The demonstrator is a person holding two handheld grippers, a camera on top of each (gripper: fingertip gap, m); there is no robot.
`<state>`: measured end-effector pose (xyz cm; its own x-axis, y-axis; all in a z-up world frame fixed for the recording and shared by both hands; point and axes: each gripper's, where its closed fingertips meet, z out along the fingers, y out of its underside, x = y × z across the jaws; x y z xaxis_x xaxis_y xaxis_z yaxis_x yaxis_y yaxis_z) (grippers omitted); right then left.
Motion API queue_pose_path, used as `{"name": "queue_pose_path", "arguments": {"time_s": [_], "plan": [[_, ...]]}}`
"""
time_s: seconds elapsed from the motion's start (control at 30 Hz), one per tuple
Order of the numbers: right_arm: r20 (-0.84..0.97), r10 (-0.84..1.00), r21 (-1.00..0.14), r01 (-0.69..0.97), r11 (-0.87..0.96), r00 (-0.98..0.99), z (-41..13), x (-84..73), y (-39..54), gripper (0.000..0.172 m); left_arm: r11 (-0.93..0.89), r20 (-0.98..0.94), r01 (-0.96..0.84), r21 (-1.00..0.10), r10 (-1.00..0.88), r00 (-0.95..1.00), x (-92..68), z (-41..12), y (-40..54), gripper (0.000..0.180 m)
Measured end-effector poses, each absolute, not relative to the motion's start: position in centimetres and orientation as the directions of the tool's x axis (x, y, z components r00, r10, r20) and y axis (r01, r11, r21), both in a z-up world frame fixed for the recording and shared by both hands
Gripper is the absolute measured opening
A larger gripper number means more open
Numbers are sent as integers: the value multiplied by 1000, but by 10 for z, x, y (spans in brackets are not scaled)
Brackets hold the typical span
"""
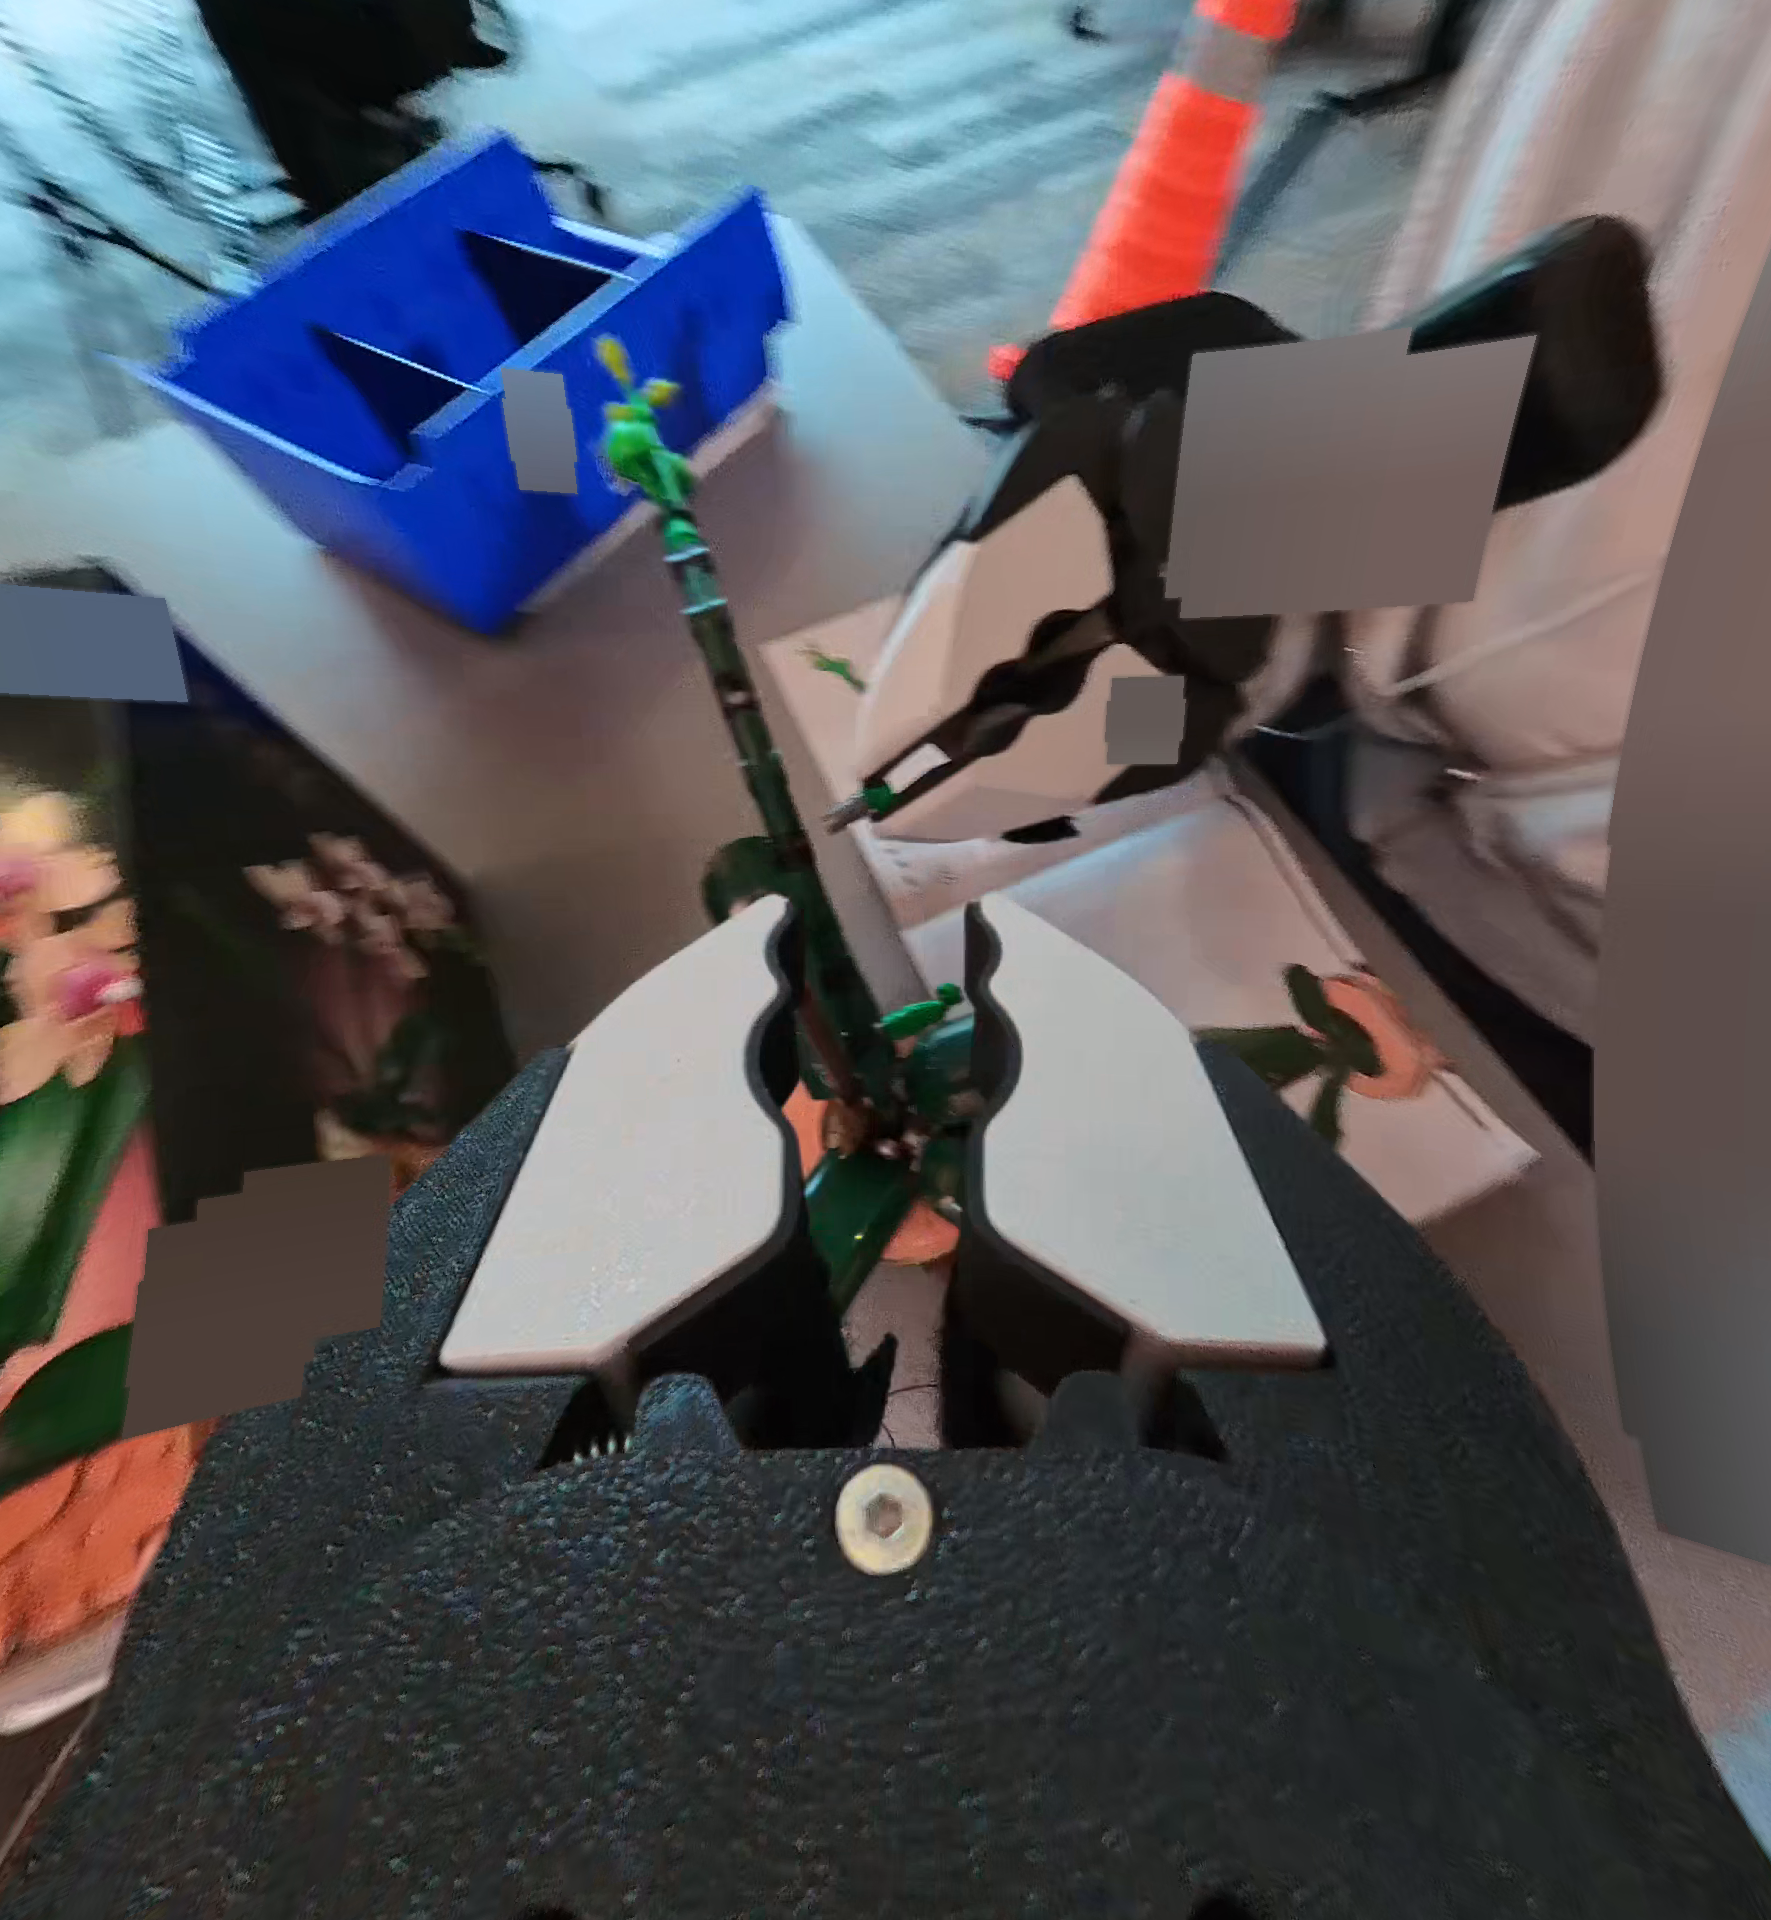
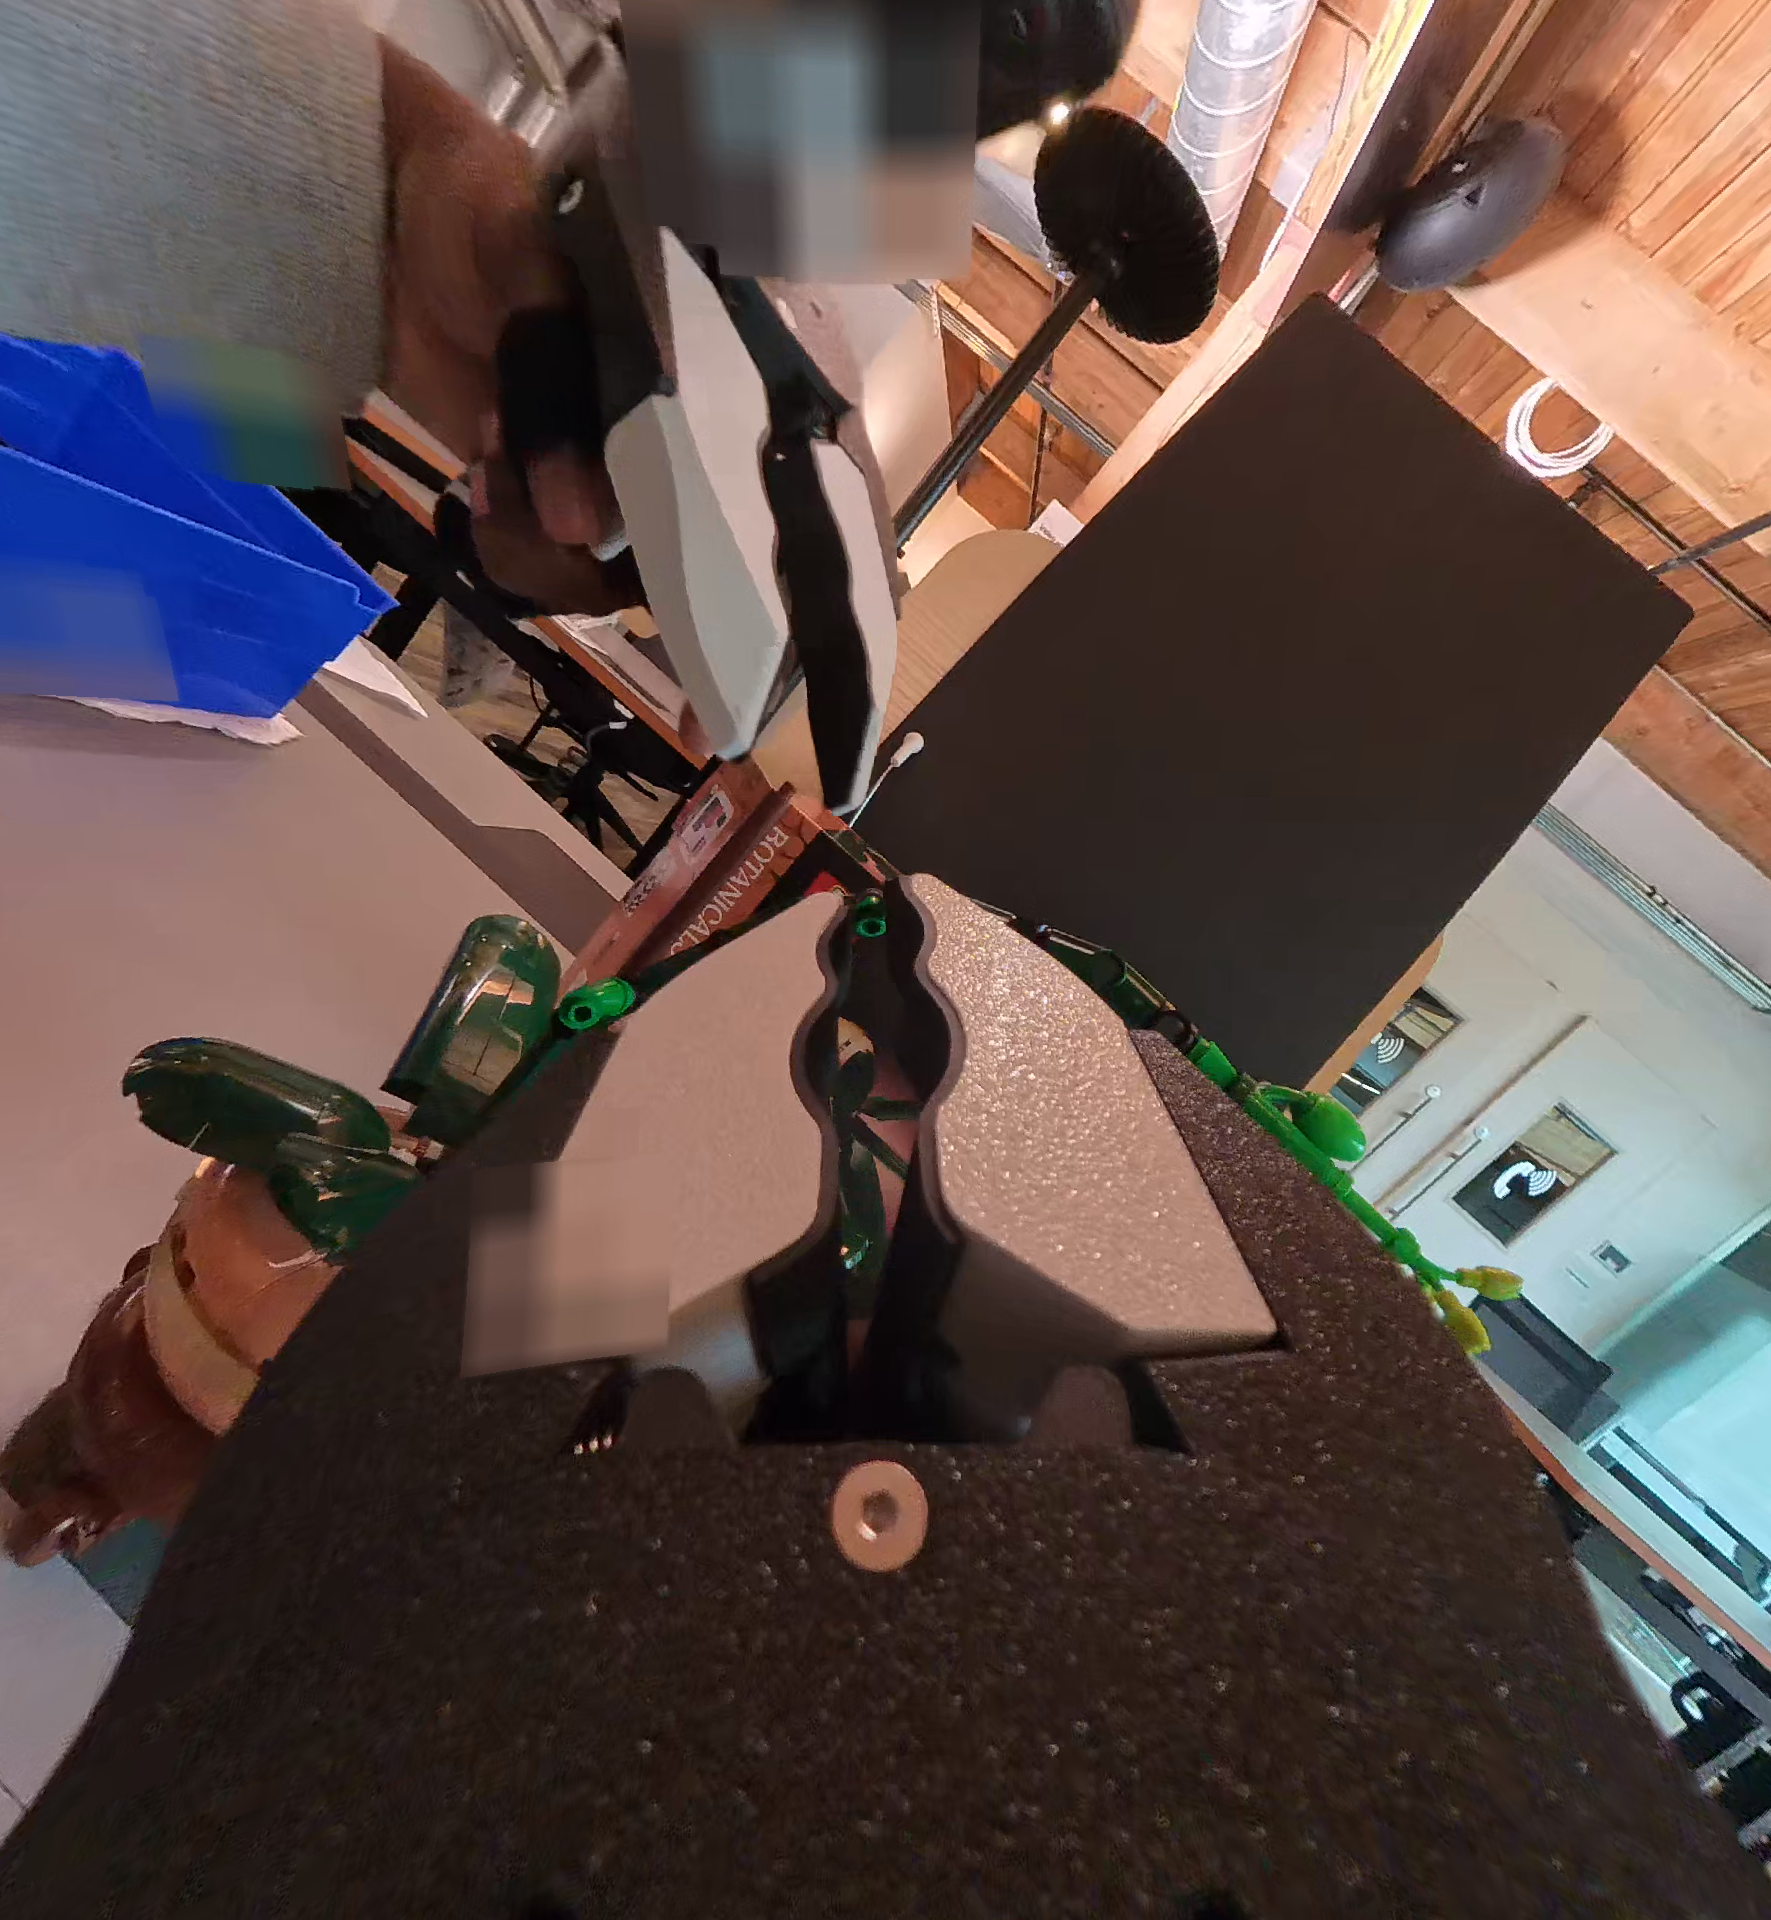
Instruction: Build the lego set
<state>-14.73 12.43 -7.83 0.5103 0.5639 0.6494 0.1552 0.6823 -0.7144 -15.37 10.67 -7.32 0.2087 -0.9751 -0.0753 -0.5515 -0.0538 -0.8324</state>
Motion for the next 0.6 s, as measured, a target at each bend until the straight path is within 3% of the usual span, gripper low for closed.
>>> {"name": "queue_pose_path", "arguments": {"time_s": [0.23, 0.33, 0.4, 0.5, 0.6], "plan": [[681, 526, -683, 182, 708, 509, -79, -152, 126, 5, -81, 32, -643, -761, -996, 87, -151, -71, 116, 28], [690, 519, -674, 186, 715, 505, -80, -153, 125, 5, -104, 87, -608, -787, -995, 57, -146, -65, 121, 2], [698, 510, -665, 190, 722, 503, -81, -154, 125, 5, -127, 118, -567, -814, -992, 52, -145, -57, 129, 0], [699, 507, -662, 188, 726, 504, -80, -153, 123, 5, -94, 37, -549, -830, -993, 115, -150, -53, 148, 0], [704, 499, -658, 198, 727, 506, -79, -153, 126, 5, -125, 37, -635, -763, -988, 150, -152, -74, 154, 0]]}}
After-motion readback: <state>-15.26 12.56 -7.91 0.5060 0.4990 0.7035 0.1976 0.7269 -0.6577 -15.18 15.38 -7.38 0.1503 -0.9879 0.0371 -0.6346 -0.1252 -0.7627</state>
